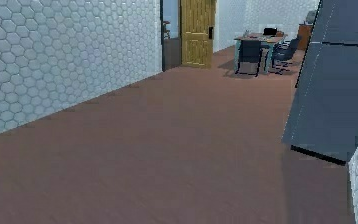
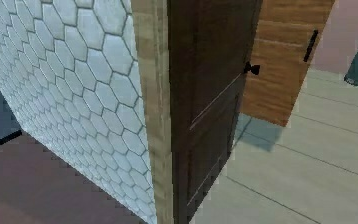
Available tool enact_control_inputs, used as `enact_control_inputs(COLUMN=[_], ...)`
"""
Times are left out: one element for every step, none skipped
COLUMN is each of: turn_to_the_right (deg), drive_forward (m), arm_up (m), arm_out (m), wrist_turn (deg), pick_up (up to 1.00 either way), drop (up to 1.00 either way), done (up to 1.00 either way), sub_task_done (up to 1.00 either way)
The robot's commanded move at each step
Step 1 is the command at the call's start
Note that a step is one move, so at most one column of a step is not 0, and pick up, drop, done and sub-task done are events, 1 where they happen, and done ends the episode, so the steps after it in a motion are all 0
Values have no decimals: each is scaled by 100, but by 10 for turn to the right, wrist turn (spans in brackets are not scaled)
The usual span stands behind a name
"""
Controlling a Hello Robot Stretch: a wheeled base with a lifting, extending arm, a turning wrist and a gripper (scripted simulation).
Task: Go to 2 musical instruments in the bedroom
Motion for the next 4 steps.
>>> enact_control_inputs(turn_to_the_right=[0, 0, 30, 0], drive_forward=[100, 100, 0, 100], arm_up=[0, 0, 0, 0], arm_out=[0, 0, 0, 0], wrist_turn=[0, 0, 0, 0], pick_up=[0, 0, 0, 0], drop=[0, 0, 0, 0], done=[0, 0, 0, 0], sub_task_done=[0, 0, 0, 0])
